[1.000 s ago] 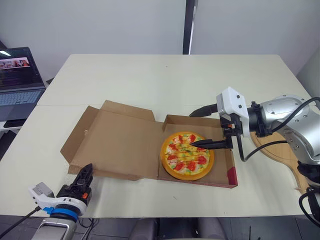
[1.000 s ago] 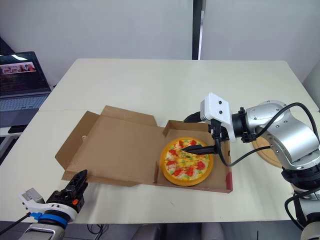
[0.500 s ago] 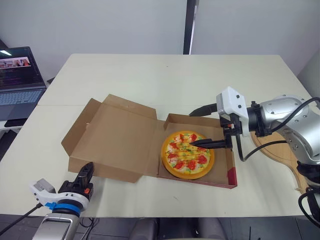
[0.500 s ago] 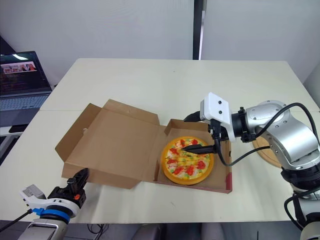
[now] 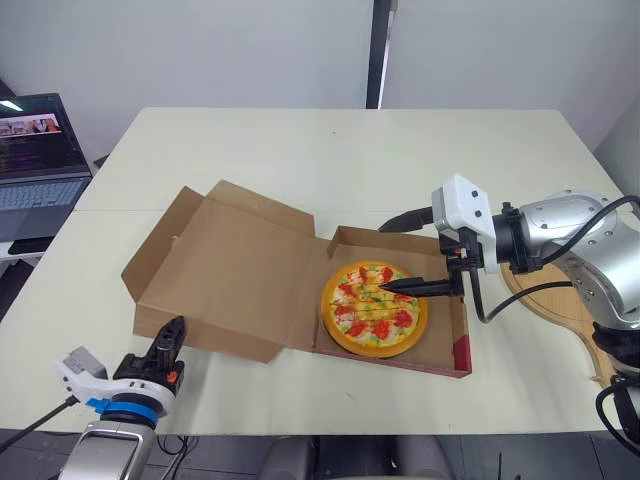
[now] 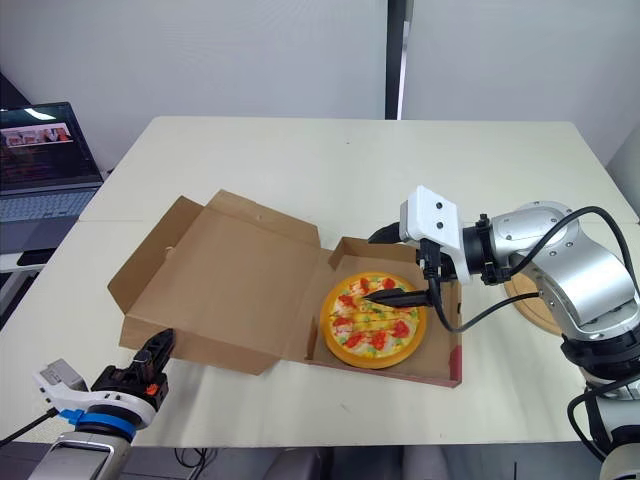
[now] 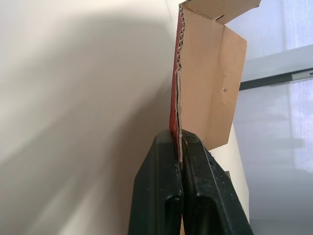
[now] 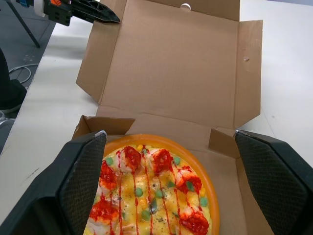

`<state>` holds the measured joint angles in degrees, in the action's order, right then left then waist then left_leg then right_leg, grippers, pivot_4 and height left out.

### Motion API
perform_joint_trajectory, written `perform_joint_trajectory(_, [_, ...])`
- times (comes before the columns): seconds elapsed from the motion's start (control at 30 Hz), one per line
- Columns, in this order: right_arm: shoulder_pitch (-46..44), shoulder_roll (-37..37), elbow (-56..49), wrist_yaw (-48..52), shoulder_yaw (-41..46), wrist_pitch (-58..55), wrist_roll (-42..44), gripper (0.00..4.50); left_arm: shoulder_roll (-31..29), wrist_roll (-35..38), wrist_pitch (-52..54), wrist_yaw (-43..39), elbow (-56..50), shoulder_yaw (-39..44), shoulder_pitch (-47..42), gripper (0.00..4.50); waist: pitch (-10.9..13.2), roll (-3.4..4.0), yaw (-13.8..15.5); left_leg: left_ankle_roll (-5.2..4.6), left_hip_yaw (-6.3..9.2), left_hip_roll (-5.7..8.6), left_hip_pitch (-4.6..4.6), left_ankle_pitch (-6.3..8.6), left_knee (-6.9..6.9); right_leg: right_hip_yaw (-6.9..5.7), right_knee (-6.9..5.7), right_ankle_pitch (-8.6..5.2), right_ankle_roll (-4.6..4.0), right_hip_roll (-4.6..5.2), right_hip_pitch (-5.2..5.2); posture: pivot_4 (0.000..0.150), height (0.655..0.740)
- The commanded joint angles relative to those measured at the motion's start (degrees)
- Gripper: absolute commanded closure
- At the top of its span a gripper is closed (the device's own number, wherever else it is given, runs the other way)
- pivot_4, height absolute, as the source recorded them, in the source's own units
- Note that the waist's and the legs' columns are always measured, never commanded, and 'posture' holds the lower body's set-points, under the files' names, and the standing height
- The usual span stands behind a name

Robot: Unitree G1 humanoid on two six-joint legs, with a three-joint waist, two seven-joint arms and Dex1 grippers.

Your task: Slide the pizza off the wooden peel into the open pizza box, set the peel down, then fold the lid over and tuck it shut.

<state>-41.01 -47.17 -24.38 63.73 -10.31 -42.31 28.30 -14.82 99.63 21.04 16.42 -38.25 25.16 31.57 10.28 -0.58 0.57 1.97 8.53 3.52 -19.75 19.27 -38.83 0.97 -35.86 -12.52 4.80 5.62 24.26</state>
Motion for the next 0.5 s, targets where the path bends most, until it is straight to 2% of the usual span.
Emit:
perform_joint_trajectory(0.03, [-0.08, 0.02, -0.99, 0.27, 0.86, 0.83, 0.42, 0.00, -0.28, -0.11, -0.51, -2.89, 0.93, 2.12, 0.86, 4.07, 0.01, -0.01, -0.03, 0.00, 0.00, -0.01, 0.00, 0.00, 0.00, 0.00, 0.00, 0.00, 0.00, 0.00, 0.00, 0.150, 0.7400])
perform_joint_trajectory(0.2, [-0.49, 0.31, -1.17, 0.35, 1.04, 0.50, 0.94, 0.00, -1.14, -0.01, -0.33, -4.75, 5.09, 4.84, 1.00, 2.74, 0.01, -0.02, -0.02, 0.00, 0.02, -0.02, -0.01, 0.01, 0.01, -0.01, 0.01, 0.00, 0.00, -0.01, 0.00, 0.150, 0.7400])
perform_joint_trajectory(0.5, [-1.20, 0.81, -1.05, 0.76, 0.80, 0.32, 0.99, 0.00, -3.31, 1.78, 3.67, -6.05, 10.71, 6.22, 1.14, 2.74, 0.01, -0.02, -0.06, 0.00, 0.03, -0.03, 0.00, 0.02, 0.00, -0.02, 0.02, 0.00, 0.00, -0.02, 0.01, 0.150, 0.7400])
